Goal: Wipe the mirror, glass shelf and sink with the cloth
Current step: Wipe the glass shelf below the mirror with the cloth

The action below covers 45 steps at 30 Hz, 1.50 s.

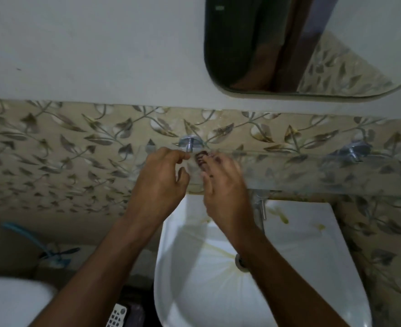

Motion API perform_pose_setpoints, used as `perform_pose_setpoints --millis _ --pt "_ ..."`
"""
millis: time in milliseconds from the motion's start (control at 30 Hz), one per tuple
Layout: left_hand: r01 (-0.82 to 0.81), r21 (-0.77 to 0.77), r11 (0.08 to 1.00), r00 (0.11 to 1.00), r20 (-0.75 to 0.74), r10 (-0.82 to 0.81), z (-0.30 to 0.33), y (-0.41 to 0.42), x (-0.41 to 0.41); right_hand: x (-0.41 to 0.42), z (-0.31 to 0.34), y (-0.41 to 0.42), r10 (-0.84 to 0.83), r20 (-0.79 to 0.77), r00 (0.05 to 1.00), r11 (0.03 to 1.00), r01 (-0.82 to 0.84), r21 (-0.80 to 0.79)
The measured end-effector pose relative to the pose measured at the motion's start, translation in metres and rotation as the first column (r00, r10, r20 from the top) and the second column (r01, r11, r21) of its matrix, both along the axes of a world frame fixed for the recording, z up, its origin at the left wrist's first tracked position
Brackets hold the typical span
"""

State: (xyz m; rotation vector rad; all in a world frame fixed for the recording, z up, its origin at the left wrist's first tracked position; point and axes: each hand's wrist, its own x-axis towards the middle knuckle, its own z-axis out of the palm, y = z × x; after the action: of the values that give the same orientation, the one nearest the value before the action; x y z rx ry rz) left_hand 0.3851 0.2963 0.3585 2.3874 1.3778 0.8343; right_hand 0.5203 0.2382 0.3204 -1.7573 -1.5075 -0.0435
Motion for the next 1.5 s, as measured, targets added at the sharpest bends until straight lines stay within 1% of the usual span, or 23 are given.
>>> perform_pose_setpoints --millis 100,167,200,267,300,333,367,400,467,633,767,833,967,1000,1067,1100,1200,1233,1267,1300,1400,1467,1500 --pt "-0.072 0.013 0.997 0.997 0.038 0.072 0.002 0.003 -0.023 -0.035 0.004 0.014 0.198 -0.023 0.98 0.98 -0.199 -0.004" --pt "-0.12 0.01 0.993 0.992 0.04 0.12 0.001 0.004 -0.035 -0.039 0.008 0.02 0.25 -0.038 0.967 0.967 -0.252 -0.05" --pt "-0.142 0.003 0.99 0.989 0.035 0.141 0.001 0.005 -0.041 -0.037 0.009 0.02 0.224 -0.046 0.974 0.972 -0.226 -0.07" --pt "-0.174 -0.004 0.985 0.984 0.031 0.174 0.001 0.004 -0.053 -0.03 0.008 0.017 0.071 -0.055 0.996 0.994 -0.075 -0.078" --pt "-0.188 0.001 0.982 0.982 0.033 0.188 0.001 0.003 -0.059 -0.028 0.007 0.015 -0.002 -0.061 0.998 0.999 -0.002 -0.054" --pt "-0.203 0.006 0.979 0.979 0.036 0.202 0.001 0.001 -0.064 -0.029 0.006 0.016 -0.038 -0.065 0.997 0.999 0.037 -0.026" --pt "-0.217 0.008 0.976 0.976 0.038 0.217 0.001 0.001 -0.069 -0.034 0.005 0.018 -0.04 -0.062 0.997 0.999 0.039 -0.007" --pt "-0.229 0.008 0.973 0.973 0.039 0.228 0.001 0.0 -0.074 -0.042 0.004 0.023 -0.013 -0.054 0.998 1.0 0.013 -0.001" --pt "-0.246 0.006 0.969 0.969 0.038 0.245 0.003 -0.002 -0.083 -0.067 0.004 0.037 0.096 -0.04 0.995 0.995 -0.097 -0.021" --pt "-0.277 0.035 0.96 0.961 0.025 0.276 0.009 -0.004 -0.098 -0.12 0.003 0.063 0.339 -0.026 0.941 0.94 -0.34 -0.042" --pt "-0.283 0.019 0.959 0.957 0.073 0.281 0.012 0.0 -0.104 -0.13 0.006 0.075 0.452 -0.039 0.891 0.891 -0.453 -0.022" --pt "-0.277 0.012 0.961 0.958 0.086 0.275 0.011 0.0 -0.105 -0.124 0.008 0.076 0.445 -0.063 0.894 0.895 -0.446 -0.005" --pt "-0.284 -0.043 0.958 0.958 0.041 0.285 0.005 0.003 -0.104 -0.101 0.007 0.073 0.293 -0.051 0.955 0.956 -0.294 -0.014" --pt "-0.281 -0.056 0.958 0.958 0.033 0.283 0.003 0.003 -0.104 -0.098 0.007 0.074 0.283 -0.042 0.958 0.959 -0.284 -0.012" --pt "-0.263 -0.066 0.962 0.963 0.033 0.266 0.001 0.004 -0.102 -0.098 0.009 0.073 0.326 -0.035 0.945 0.944 -0.328 -0.029" --pt "-0.258 -0.071 0.964 0.964 0.042 0.261 0.001 0.004 -0.101 -0.098 0.011 0.07 0.375 -0.035 0.926 0.925 -0.376 -0.044" --pt "-0.266 -0.081 0.961 0.958 0.087 0.272 0.001 0.004 -0.102 -0.09 0.021 0.054 0.553 -0.072 0.83 0.822 -0.558 -0.112" --pt "-0.274 -0.079 0.959 0.955 0.099 0.281 0.0 0.005 -0.103 -0.084 0.028 0.054 0.587 -0.101 0.803 0.789 -0.595 -0.15" --pt "-0.28 -0.075 0.957 0.952 0.107 0.287 0.0 0.005 -0.103 -0.078 0.035 0.059 0.591 -0.124 0.797 0.776 -0.603 -0.184" --pt "-0.283 -0.068 0.957 0.951 0.108 0.289 0.0 0.006 -0.103 -0.071 0.04 0.067 0.564 -0.129 0.815 0.788 -0.579 -0.21" --pt "-0.282 -0.055 0.958 0.951 0.113 0.287 -0.001 0.005 -0.103 -0.061 0.046 0.09 0.443 -0.072 0.894 0.861 -0.446 -0.246" --pt "-0.293 -0.043 0.955 0.947 0.122 0.296 -0.001 0.004 -0.104 -0.067 0.038 0.084 0.432 -0.062 0.9 0.865 -0.433 -0.255" --pt "-0.3 -0.041 0.953 0.944 0.128 0.303 0.0 0.004 -0.105 -0.074 0.033 0.075 0.463 -0.061 0.885 0.851 -0.462 -0.251"
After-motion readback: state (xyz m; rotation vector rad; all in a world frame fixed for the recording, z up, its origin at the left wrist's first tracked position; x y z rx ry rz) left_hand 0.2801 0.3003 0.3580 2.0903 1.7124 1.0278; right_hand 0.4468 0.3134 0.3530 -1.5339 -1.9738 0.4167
